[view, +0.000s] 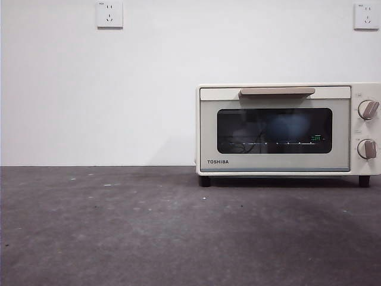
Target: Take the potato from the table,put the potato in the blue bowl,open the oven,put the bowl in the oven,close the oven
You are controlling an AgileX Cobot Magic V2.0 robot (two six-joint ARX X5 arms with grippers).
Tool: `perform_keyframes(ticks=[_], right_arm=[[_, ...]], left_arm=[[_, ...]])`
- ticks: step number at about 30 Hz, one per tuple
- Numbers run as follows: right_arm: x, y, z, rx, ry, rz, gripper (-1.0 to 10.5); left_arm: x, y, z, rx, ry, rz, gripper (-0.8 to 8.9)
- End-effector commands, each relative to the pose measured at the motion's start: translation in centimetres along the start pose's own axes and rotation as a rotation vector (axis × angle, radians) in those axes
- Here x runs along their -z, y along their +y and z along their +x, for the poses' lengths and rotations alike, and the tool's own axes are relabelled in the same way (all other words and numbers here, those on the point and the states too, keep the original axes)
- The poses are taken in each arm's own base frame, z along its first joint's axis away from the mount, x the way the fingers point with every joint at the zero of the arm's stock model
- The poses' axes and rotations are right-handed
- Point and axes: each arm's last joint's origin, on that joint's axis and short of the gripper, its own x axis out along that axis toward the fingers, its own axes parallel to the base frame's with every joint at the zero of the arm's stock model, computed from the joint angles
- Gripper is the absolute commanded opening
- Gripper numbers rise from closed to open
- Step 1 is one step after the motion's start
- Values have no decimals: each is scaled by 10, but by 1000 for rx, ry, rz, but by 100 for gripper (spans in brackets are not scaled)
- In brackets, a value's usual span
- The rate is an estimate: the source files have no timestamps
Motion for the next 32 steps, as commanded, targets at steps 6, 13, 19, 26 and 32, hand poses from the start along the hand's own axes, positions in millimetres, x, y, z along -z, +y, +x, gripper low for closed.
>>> perform_keyframes(ticks=[6, 13, 19, 26, 32], right_arm=[[37, -8, -16, -92, 222, -41, 1], [51, -11, -22, -126, 371, -54, 1], [50, -11, -22, -131, 364, -82, 1], [50, -11, -22, -131, 363, -81, 1], [50, -11, -22, -131, 363, -81, 1]], left_arm=[[3, 0, 1, 1, 6, -7, -4], [3, 0, 1, 1, 10, -7, -4], [3, 0, 2, 1, 16, -8, -4], [4, 0, 2, 1, 22, -8, -4], [4, 0, 2, 0, 23, -8, -4]])
